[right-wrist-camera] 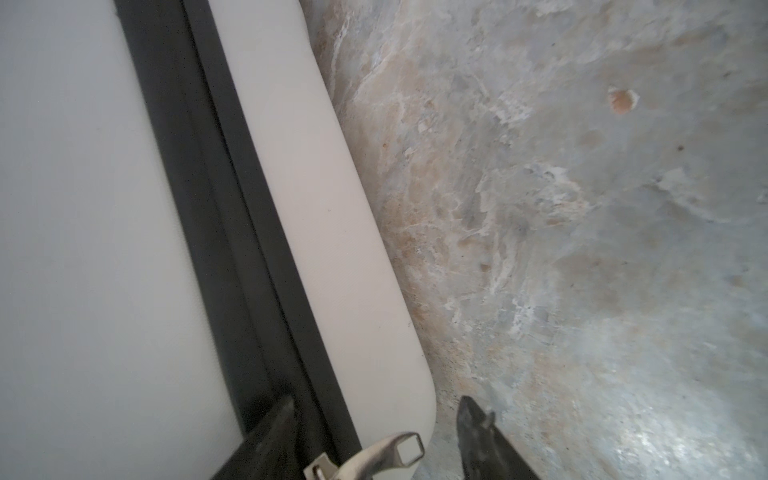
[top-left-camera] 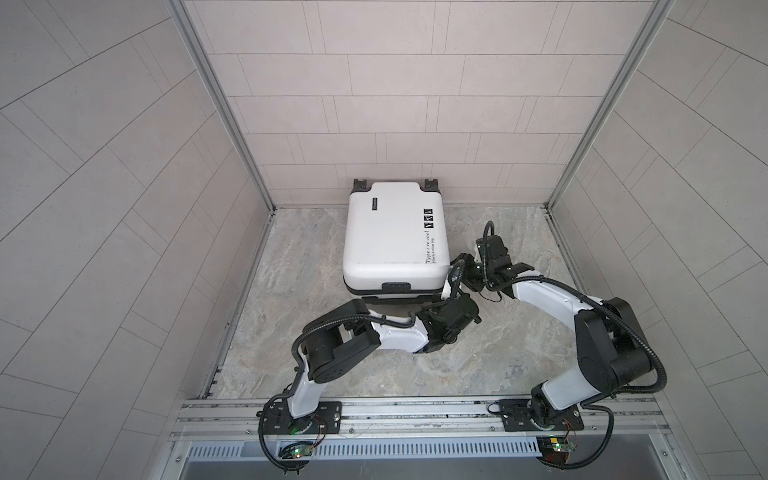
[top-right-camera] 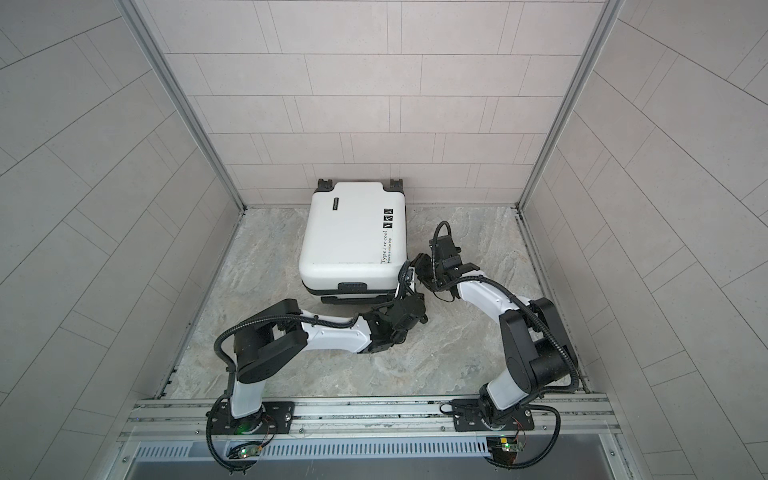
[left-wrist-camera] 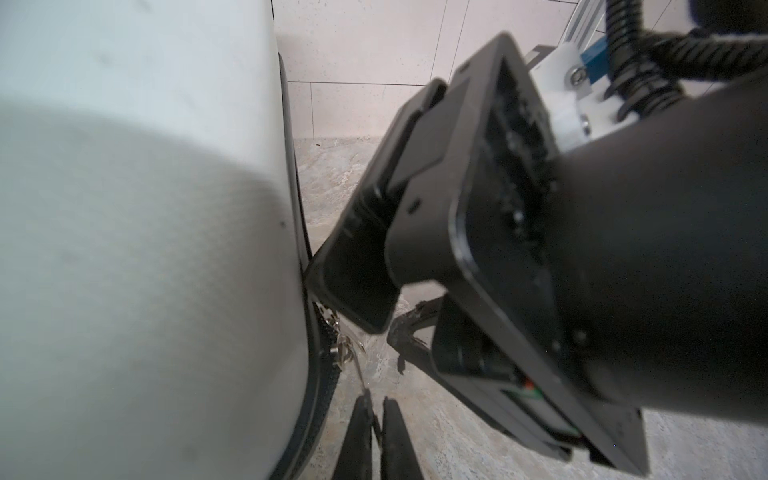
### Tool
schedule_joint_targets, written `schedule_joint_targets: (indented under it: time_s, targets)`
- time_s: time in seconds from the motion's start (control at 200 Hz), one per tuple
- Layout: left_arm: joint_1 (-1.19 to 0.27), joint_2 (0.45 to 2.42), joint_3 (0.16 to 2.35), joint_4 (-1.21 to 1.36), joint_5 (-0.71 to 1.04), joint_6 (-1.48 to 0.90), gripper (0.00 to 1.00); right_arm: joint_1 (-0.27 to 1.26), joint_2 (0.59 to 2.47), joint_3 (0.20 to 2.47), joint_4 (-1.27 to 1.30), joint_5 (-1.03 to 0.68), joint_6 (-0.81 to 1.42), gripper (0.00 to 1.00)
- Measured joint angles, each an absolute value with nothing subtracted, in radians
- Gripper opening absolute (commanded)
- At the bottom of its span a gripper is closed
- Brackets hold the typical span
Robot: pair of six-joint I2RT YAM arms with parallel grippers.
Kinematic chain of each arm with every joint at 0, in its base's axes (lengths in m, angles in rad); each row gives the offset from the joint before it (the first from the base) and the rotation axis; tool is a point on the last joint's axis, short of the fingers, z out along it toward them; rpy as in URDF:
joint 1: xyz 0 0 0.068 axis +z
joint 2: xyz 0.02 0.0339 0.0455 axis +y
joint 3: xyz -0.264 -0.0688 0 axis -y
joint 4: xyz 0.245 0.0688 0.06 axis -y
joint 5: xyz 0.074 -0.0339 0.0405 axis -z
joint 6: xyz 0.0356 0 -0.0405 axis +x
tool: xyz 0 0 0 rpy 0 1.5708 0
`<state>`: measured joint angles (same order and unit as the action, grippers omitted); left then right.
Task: Pack the luggage
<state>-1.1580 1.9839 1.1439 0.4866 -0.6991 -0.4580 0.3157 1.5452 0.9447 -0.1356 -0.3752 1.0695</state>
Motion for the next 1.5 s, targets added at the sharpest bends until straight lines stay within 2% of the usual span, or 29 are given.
schedule_joint_targets:
  time_s: [0.09, 0.175, 0.32, 0.46, 0.505, 0.625, 0.695, 0.781, 0.936, 1.061, 1.176, 1.276, 1.501]
  targets:
    - [-1.157, 1.954, 1.129, 0.508, -0.630, -0.451, 0.43, 0.316, 1.545, 0.957, -0.189, -0.418, 1.045, 0.82]
    - [-1.163, 1.869, 1.055, 0.483, -0.591, -0.447, 0.57, 0.317, 1.544, 0.981, -0.243, -0.482, 1.017, 0.86]
    - [-1.179, 1.674, 1.002, 0.411, -0.547, -0.436, 0.73, 0.292, 1.544, 1.029, -0.340, -0.556, 0.962, 0.89]
    - [-1.190, 1.465, 1.013, 0.309, -0.555, -0.406, 0.80, 0.221, 1.536, 1.053, -0.409, -0.580, 0.913, 0.90]
    - [-1.193, 1.414, 1.024, 0.266, -0.572, -0.385, 0.86, 0.197, 1.527, 1.056, -0.430, -0.583, 0.895, 0.90]
    - [-1.160, 1.328, 1.068, 0.134, -0.596, -0.364, 0.89, 0.146, 1.504, 1.071, -0.496, -0.585, 0.843, 0.91]
    - [-1.073, 1.299, 1.106, 0.021, -0.561, -0.397, 0.90, 0.133, 1.492, 1.093, -0.536, -0.586, 0.805, 0.91]
    - [-0.901, 1.270, 1.137, -0.115, -0.486, -0.461, 0.94, 0.129, 1.476, 1.122, -0.578, -0.587, 0.758, 0.90]
    - [-0.586, 1.188, 1.140, -0.308, -0.377, -0.534, 0.94, 0.129, 1.429, 1.152, -0.638, -0.586, 0.690, 0.91]
    - [-0.362, 1.137, 1.141, -0.364, -0.231, -0.563, 0.95, 0.129, 1.393, 1.152, -0.672, -0.579, 0.657, 0.92]
    - [-0.186, 1.185, 1.145, -0.369, -0.041, -0.596, 0.95, 0.129, 1.367, 1.151, -0.691, -0.571, 0.644, 0.92]
    - [-0.130, 1.275, 1.136, -0.351, 0.095, -0.612, 0.95, 0.129, 1.359, 1.152, -0.709, -0.564, 0.630, 0.92]
    - [-0.128, 1.354, 1.036, -0.212, 0.285, -0.626, 0.95, 0.123, 1.359, 1.169, -0.762, -0.548, 0.605, 0.93]
